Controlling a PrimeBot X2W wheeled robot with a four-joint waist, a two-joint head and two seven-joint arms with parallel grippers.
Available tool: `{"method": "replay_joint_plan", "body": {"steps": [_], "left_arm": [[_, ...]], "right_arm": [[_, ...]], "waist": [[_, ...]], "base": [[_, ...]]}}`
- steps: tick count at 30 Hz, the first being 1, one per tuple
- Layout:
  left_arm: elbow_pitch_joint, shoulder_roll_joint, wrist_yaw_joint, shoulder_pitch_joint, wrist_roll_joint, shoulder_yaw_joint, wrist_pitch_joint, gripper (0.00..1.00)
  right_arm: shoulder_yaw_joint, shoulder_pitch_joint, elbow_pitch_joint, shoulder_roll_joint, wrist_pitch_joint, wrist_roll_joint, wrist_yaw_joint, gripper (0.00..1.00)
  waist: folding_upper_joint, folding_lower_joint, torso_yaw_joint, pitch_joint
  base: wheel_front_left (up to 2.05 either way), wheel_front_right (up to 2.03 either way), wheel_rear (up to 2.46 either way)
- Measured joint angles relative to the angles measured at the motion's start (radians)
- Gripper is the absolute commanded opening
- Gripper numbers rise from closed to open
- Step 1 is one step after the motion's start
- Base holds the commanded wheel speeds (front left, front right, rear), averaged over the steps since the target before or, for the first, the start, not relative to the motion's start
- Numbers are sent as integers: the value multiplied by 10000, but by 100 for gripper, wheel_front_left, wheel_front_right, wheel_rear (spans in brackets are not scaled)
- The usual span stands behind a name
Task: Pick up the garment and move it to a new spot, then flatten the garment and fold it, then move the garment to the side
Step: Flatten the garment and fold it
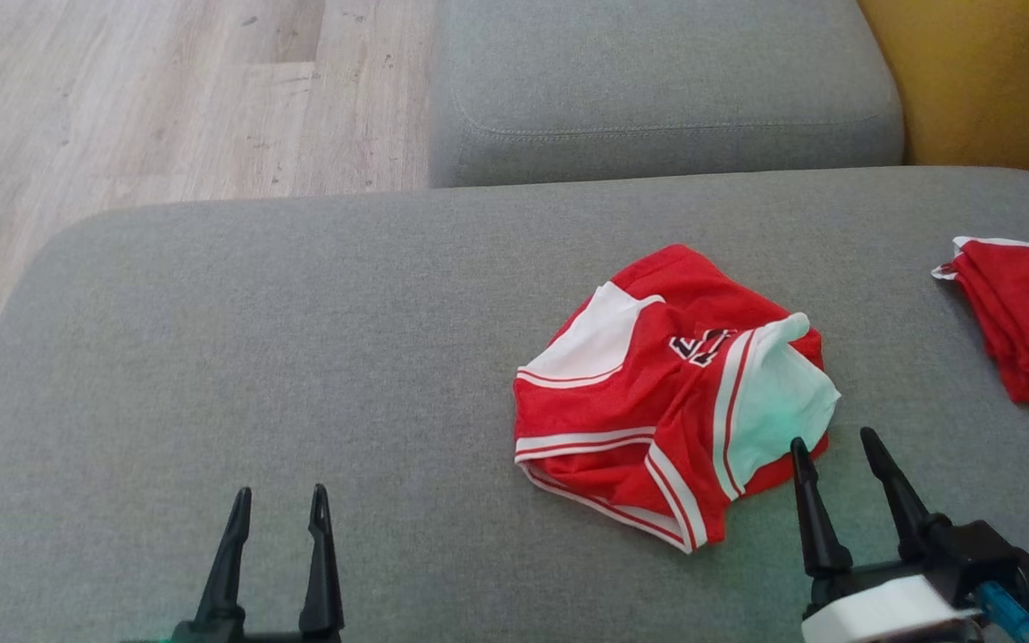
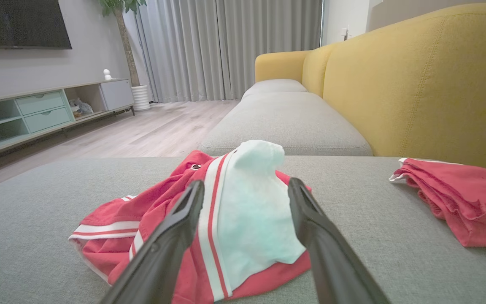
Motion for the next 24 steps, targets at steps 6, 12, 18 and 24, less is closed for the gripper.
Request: {"method": "replay_joint_plan", "body": {"steps": [6,12,18,24], "left_arm": [[138,-2,-4,3,0,-67,0,100],[640,-2,-357,-111,-128,-633,2,100],[1707,-8,-552,-1058,-253,-1547,2,100],[2909,-10,-920,-2696,-491,-2807,2,100]], "right_arm": [[-8,4,-44,0,0,0,0,100],[-82,15,-257,2,2,-128,0,100],[-157,-26,-516,8,2,-192,-2,100],[-198,-252,-849,8,0,-190,-2,100]], "waist": [[0,0,15,9],[0,0,-262,188],[0,0,-859,473],[0,0,-1793,1034]], "base": [[0,0,0],[0,0,0],[0,0,0],[0,0,0]]}}
